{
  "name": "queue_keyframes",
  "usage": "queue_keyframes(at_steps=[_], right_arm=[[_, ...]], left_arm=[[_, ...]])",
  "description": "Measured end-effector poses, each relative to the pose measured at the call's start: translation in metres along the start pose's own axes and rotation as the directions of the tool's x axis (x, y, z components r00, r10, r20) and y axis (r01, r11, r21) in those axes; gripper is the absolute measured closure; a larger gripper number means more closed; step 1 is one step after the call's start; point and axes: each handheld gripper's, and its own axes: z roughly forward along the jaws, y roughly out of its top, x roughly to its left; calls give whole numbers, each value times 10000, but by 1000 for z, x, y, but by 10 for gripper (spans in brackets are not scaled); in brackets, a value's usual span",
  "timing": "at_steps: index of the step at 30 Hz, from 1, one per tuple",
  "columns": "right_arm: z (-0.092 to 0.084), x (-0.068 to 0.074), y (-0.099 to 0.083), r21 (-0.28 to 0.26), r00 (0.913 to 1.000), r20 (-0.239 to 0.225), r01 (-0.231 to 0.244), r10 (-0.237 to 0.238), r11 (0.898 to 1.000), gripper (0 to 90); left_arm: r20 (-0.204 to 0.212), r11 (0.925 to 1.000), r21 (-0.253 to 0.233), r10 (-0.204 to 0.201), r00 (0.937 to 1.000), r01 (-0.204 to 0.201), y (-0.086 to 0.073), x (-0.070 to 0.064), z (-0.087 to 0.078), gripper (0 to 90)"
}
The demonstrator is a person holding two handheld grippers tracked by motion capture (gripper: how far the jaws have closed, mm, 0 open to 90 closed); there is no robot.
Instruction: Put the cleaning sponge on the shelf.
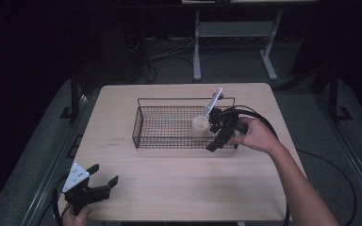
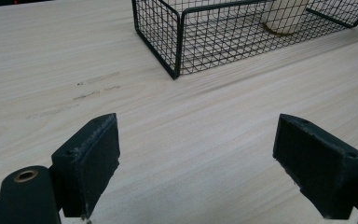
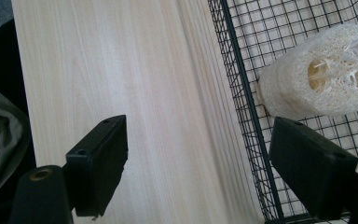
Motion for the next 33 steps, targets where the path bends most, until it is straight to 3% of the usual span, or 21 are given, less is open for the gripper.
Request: queue_keyframes(at_steps=[33], right_arm=[[16, 19, -48, 39, 9997, -114, -210, 211, 9998, 191]], left_arm=[[-7, 10000, 44, 15, 10000, -15, -1, -1, 0, 138]])
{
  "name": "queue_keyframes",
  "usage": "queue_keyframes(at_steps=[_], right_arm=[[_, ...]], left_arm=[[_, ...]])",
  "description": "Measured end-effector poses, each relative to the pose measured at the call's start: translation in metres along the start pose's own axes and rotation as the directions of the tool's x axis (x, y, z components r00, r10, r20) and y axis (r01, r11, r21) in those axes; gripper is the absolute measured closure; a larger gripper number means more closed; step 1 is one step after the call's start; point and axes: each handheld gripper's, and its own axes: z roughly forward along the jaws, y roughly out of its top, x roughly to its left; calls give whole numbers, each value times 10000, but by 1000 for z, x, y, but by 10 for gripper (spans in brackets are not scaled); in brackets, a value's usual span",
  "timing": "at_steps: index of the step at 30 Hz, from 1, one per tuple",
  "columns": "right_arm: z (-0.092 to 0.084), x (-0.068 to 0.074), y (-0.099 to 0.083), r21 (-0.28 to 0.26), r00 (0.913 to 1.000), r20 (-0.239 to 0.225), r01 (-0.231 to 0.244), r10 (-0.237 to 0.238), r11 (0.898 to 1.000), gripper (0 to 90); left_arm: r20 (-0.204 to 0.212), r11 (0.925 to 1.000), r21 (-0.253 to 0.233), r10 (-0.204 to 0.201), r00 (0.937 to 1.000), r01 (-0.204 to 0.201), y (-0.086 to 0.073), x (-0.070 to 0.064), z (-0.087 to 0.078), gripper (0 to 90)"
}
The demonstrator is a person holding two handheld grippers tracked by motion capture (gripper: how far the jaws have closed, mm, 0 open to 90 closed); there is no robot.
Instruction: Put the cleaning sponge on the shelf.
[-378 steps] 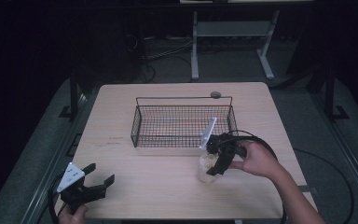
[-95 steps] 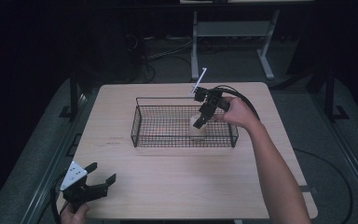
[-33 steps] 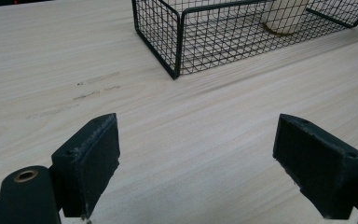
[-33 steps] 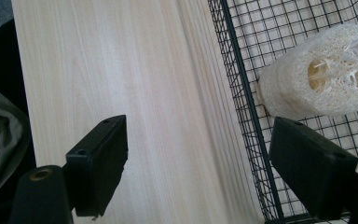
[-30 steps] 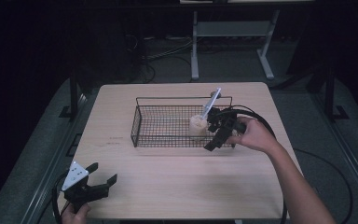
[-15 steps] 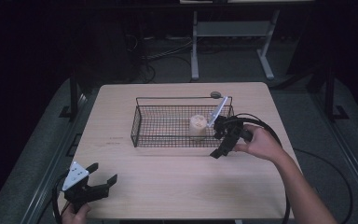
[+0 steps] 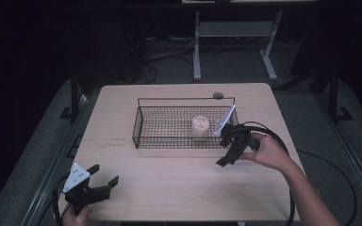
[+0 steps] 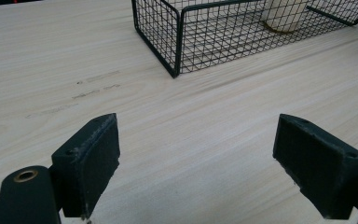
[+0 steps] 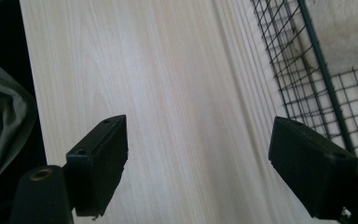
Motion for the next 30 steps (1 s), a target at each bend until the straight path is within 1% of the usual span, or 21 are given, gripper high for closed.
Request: queue_keyframes(at_steps=[1, 6, 19, 30], right_arm=[[2, 1, -4, 1, 10000, -40, -69, 69, 10000, 191], [4, 2, -12, 3, 9999, -68, -133, 133, 9999, 191], [11, 9, -37, -191, 9993, -132, -348, 346, 9992, 190], [15, 16, -51, -411, 9990, -84, -440, 437, 9982, 193]], left_arm=[[-2, 10000, -3, -4, 10000, 4, 0, 0, 0, 138], [-6, 10000, 34, 30, 10000, -30, 0, 0, 0, 138], [-8, 10000, 41, 20, 10000, -20, 0, -1, 0, 138], [-1, 10000, 55, 18, 10000, -18, 0, -1, 1, 138]])
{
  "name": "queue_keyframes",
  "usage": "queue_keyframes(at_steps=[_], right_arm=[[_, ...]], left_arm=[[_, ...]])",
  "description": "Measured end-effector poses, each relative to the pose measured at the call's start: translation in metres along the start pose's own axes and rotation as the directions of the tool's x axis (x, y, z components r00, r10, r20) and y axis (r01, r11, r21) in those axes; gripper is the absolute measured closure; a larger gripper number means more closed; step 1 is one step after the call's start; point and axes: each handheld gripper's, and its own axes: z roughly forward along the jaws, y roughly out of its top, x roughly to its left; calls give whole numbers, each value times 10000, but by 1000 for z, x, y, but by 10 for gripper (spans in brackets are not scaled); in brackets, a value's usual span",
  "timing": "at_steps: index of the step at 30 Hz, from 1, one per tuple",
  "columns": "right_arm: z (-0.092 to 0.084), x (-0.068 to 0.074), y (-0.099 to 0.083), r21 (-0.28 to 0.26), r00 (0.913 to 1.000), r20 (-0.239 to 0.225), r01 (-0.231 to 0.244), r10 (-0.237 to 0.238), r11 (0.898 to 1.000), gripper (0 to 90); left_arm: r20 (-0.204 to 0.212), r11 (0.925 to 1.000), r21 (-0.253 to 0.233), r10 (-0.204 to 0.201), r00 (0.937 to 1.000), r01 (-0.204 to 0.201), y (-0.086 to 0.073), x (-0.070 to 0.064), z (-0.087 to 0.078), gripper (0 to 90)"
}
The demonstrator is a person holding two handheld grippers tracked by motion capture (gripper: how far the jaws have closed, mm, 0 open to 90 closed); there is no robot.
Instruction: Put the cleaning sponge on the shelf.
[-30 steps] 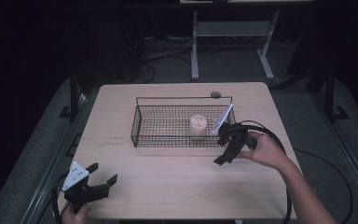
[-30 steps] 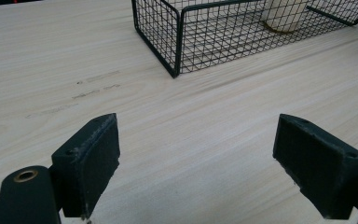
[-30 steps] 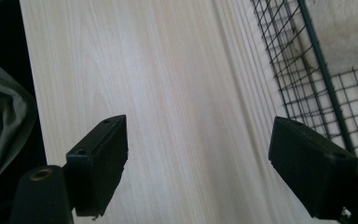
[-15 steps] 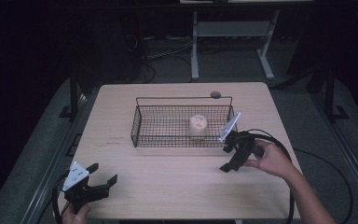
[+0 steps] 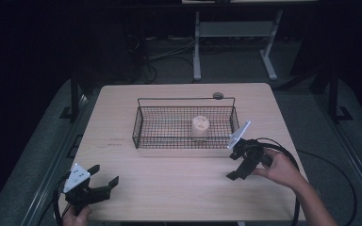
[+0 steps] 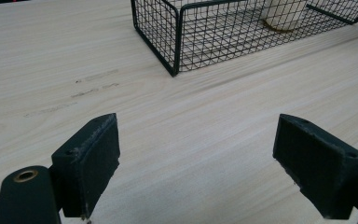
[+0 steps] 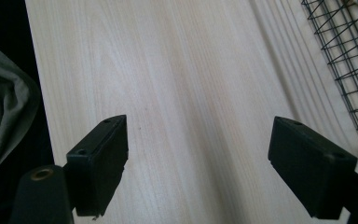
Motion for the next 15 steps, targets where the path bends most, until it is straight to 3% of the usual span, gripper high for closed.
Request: queue_keyframes(at_steps=[9, 15], right_arm=[[4, 8, -15, -162, 9999, 82, -80, 81, 9998, 193], [-2, 19, -23, -651, 9994, 348, 28, -5, 9979, 185]], left_arm=[[-1, 10000, 9, -6, 10000, 6, 0, 0, 0, 138], [13, 10000, 32, 39, 10000, -39, 1, -1, 1, 138]])
